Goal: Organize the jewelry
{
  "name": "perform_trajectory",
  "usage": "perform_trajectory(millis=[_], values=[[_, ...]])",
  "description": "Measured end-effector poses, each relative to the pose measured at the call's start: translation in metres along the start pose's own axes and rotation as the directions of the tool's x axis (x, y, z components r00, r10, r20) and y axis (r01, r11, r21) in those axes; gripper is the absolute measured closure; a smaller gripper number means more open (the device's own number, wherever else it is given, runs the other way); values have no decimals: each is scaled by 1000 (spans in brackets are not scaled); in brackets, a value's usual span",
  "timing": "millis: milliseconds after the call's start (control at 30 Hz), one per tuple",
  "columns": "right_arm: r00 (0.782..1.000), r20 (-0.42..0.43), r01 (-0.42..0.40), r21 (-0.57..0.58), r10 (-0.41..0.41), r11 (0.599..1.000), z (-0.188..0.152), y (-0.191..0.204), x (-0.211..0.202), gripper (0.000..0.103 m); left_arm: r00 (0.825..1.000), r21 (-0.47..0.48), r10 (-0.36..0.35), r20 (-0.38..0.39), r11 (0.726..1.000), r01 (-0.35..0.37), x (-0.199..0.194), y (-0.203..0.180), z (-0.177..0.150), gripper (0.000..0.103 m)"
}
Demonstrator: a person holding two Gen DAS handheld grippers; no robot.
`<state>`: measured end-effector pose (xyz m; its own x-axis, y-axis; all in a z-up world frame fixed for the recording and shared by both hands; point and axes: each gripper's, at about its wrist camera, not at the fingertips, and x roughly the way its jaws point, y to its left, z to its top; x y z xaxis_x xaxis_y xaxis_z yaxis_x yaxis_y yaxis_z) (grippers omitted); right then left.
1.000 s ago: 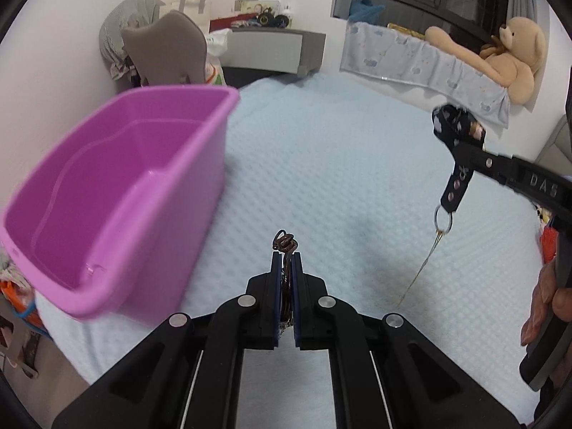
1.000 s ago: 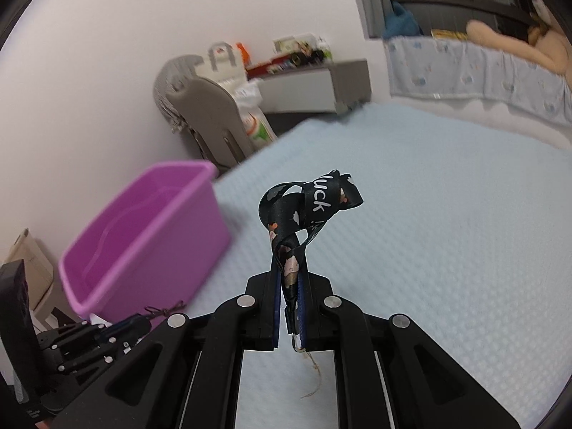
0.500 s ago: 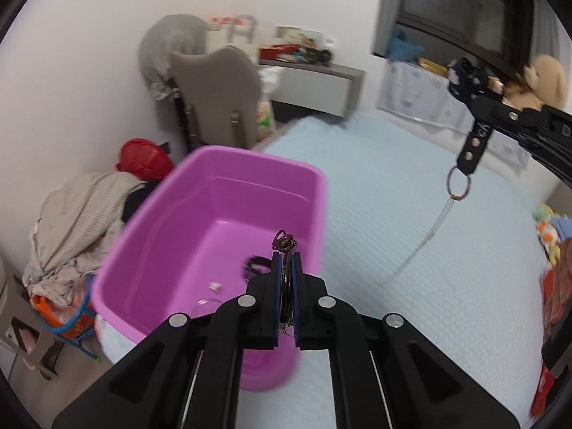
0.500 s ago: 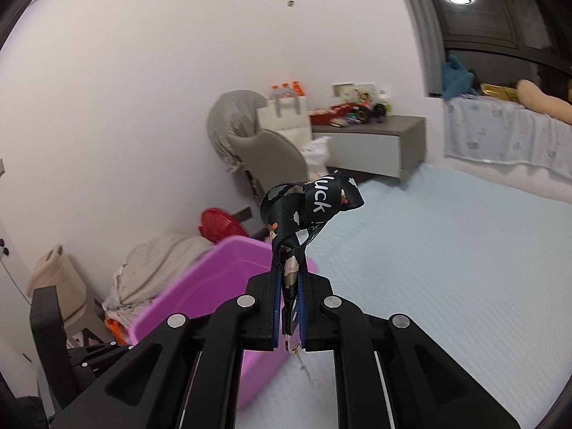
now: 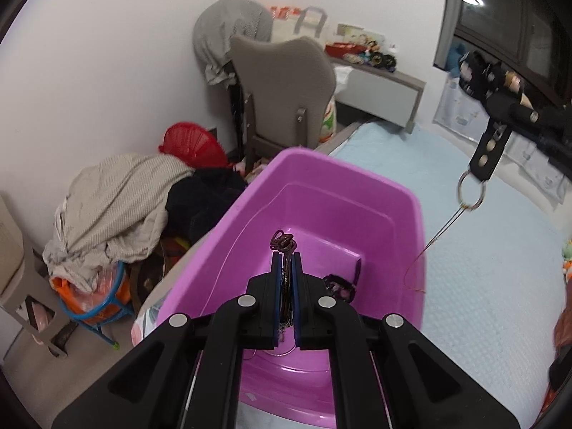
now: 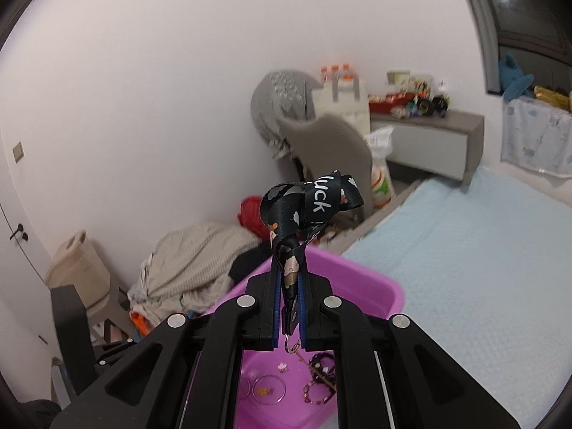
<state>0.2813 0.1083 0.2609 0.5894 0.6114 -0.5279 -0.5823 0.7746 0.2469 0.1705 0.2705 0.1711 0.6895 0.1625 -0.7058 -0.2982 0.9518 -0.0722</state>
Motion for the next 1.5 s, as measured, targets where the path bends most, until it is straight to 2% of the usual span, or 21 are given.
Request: perform_trajectory(millis=[167, 300, 533, 600, 633, 667, 700, 767, 800, 833, 1500], values=[[989, -143, 38, -5, -39, 999, -35, -2, 53, 95, 998, -17, 21, -64, 1000, -22, 30, 4, -18, 97], [967, -239, 85, -30, -90, 996, -69, -5, 84, 95, 994, -38, 29, -106, 999, -34, 46, 6, -29, 97], [931, -338, 139, -18, -137, 990, -103, -14, 112, 95, 984, -64, 47, -174, 996, -59, 69, 6, -41, 97], [923, -355, 151, -28, -151, 988, -108, -14, 115, 79, 980, -65, 57, -191, 995, -70, 73, 6, -43, 97], [916, -365, 162, -35, -163, 986, -110, -14, 116, 55, 978, -67, 60, -200, 995, -74, 74, 6, -43, 97], [915, -366, 167, -37, -169, 985, -110, -14, 116, 41, 976, -68, 64, -207, 994, -80, 75, 7, -44, 96], [920, -352, 172, -36, -173, 985, -110, -14, 113, 40, 975, -68, 70, -212, 994, -86, 76, 6, -44, 92], [924, -336, 181, -41, -184, 983, -109, -14, 109, 40, 973, -73, 86, -214, 992, -104, 75, 8, -44, 67], [923, -338, 180, -41, -184, 983, -109, -14, 108, 40, 974, -81, 99, -206, 990, -118, 72, 10, -44, 38], [923, -340, 177, -39, -180, 983, -109, -14, 107, 40, 976, -91, 108, -189, 988, -127, 69, 11, -44, 25], [939, -303, 167, -20, -165, 986, -118, -6, 78, 40, 977, -88, 184, -110, 977, -194, 33, 16, -29, 16]])
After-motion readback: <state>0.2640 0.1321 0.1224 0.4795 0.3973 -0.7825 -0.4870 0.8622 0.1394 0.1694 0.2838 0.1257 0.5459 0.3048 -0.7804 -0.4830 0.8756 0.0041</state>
